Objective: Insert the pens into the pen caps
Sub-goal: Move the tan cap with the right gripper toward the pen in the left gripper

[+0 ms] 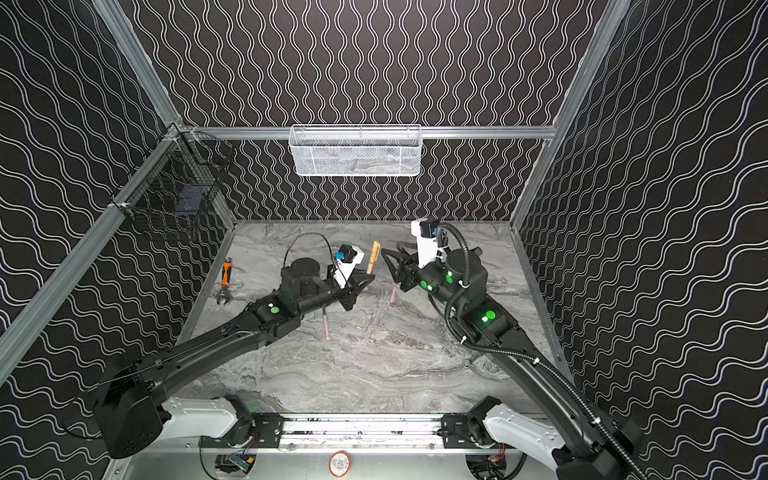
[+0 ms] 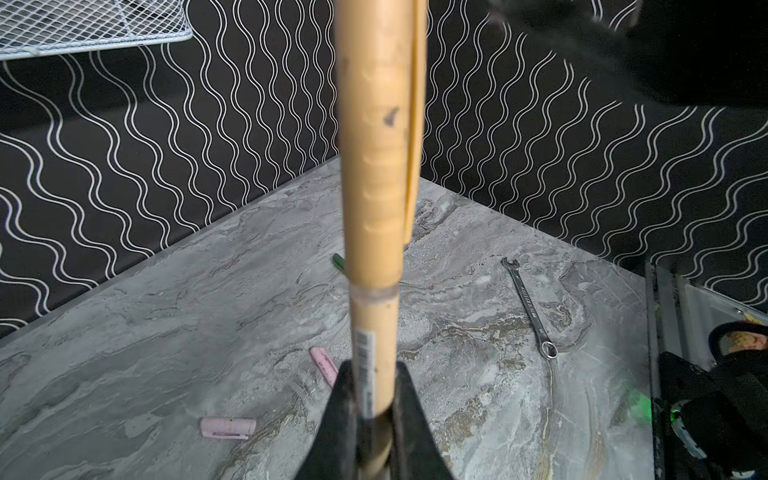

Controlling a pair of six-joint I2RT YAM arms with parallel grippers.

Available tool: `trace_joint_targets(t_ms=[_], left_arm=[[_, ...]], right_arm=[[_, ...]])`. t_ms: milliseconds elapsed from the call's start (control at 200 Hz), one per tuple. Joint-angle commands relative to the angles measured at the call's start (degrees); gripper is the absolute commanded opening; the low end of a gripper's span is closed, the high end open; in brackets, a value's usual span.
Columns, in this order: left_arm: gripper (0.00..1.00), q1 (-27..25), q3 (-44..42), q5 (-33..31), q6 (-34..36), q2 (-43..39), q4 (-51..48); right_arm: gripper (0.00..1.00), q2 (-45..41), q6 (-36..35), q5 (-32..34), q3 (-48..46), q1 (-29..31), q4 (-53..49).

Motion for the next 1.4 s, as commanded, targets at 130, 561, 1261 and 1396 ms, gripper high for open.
trace_joint_targets(t_ms=[130,561,1261,1396], left_arm=[[0.00,0.0,0.4,2.7,-0.1,-0.3,1.4],[0.00,0.0,-1.3,5.0,-0.8,-2.4,4.4],[0.00,2.7,6.5,5.9,-3.1,-4.6,4.5],[0.00,2.9,9.6,5.4,-2.2,-3.6,4.2]], right_arm=[[0.40,4.6,-1.0,-11.6,3.2,-0.7,1.3],[0.13,6.2,0.8,-15.8,1.9,-0.7,3.1],[0.00,6.5,-1.0,-17.0,-3.4,1.3,1.0],[0.00,6.5,-0.6,-17.5,-6.5,1.2,1.4]])
